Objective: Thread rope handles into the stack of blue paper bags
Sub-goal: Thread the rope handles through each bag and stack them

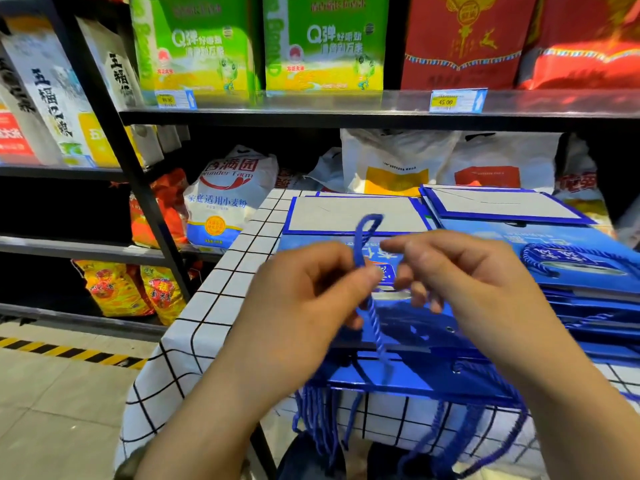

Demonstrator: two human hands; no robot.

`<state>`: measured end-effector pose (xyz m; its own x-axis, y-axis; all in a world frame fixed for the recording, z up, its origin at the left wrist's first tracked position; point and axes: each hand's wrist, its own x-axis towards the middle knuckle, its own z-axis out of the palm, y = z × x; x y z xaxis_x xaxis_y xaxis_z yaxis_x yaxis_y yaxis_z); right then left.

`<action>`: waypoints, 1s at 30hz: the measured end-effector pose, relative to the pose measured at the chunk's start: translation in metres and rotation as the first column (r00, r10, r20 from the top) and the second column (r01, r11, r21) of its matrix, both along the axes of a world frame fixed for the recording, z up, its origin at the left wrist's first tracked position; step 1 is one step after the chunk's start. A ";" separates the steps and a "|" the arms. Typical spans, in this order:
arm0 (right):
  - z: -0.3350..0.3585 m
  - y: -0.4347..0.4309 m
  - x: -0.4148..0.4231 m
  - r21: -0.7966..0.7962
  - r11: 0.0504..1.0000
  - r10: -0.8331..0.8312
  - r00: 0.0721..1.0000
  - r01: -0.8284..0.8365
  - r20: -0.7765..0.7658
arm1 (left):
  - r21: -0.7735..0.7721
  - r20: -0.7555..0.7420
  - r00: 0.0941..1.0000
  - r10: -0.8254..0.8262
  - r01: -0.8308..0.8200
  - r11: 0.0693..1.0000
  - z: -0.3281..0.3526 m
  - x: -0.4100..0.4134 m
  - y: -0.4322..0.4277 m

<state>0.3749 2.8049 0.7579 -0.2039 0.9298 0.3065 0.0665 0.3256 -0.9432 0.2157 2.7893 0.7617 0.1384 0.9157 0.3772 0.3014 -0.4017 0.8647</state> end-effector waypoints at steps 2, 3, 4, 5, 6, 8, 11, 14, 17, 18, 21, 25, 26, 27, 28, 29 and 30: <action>-0.004 -0.004 0.009 -0.022 0.996 0.087 0.986 -0.084 0.145 | -0.038 0.244 0.969 -0.030 0.040 0.998 0.010 0.002 0.007; -0.006 -0.007 0.012 -0.056 0.991 0.128 0.976 -0.120 0.174 | -0.052 0.319 0.947 -0.045 0.065 0.997 0.013 0.003 0.011; -0.007 -0.010 0.014 -0.092 0.984 0.170 0.967 -0.156 0.187 | -0.058 0.357 0.932 -0.062 0.088 0.994 0.015 0.006 0.015; -0.009 -0.012 0.015 -0.116 0.977 0.200 0.957 -0.179 0.208 | -0.058 0.364 0.929 -0.070 0.098 0.993 0.015 0.009 0.019; -0.010 -0.014 0.015 -0.126 0.975 0.211 0.948 -0.185 0.239 | -0.057 0.352 0.934 -0.069 0.095 0.994 0.015 0.012 0.023; -0.012 -0.013 0.015 -0.133 0.980 0.177 0.951 -0.147 0.254 | -0.062 0.336 0.940 -0.058 0.083 0.995 0.013 0.017 0.028; -0.011 -0.011 0.019 -0.142 0.988 0.075 0.986 -0.054 0.148 | -0.073 0.339 0.939 -0.056 0.085 0.994 0.011 0.024 0.032; -0.009 -0.012 0.024 -0.165 0.986 0.030 0.995 -0.013 0.100 | -0.083 0.320 0.947 -0.032 0.061 0.995 0.010 0.027 0.034; -0.008 -0.011 0.028 -0.126 0.992 0.016 0.987 0.005 0.162 | -0.095 0.282 0.958 -0.047 0.076 0.993 0.009 0.030 0.035; -0.008 -0.011 0.028 -0.113 0.994 0.013 0.983 0.008 0.184 | -0.088 0.263 0.963 -0.055 0.081 0.993 0.008 0.031 0.035; -0.009 -0.009 0.031 -0.129 0.990 -0.040 0.987 0.060 0.155 | -0.040 0.170 0.985 -0.035 0.043 0.998 0.005 0.036 0.037; -0.013 -0.004 0.040 -0.165 0.969 -0.161 0.976 0.185 0.148 | 0.008 0.000 1.000 0.029 -0.029 1.000 -0.001 0.037 0.035; -0.014 -0.003 0.043 -0.178 0.962 -0.182 0.972 0.207 0.147 | 0.029 -0.149 0.988 0.052 -0.048 0.998 -0.002 0.036 0.033; -0.015 -0.001 0.046 -0.195 0.954 -0.200 0.968 0.228 0.152 | 0.058 -0.356 0.932 0.075 -0.058 0.997 -0.004 0.035 0.029; -0.016 0.000 0.048 -0.206 0.947 -0.214 0.963 0.246 0.165 | 0.099 -0.553 0.828 0.093 -0.046 0.994 -0.006 0.032 0.025; -0.017 0.001 0.050 -0.211 0.940 -0.231 0.955 0.269 0.187 | 0.129 -0.679 0.728 0.096 -0.010 0.992 -0.008 0.030 0.020; -0.019 0.003 0.051 -0.205 0.934 -0.251 0.945 0.294 0.212 | 0.128 -0.735 0.674 0.069 0.038 0.991 -0.010 0.028 0.016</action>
<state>0.4263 2.8074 0.7385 0.0360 0.9976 0.0594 0.2964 0.0461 -0.9539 0.2437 2.8050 0.7519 0.4059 0.8743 0.2663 0.8261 -0.4756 0.3023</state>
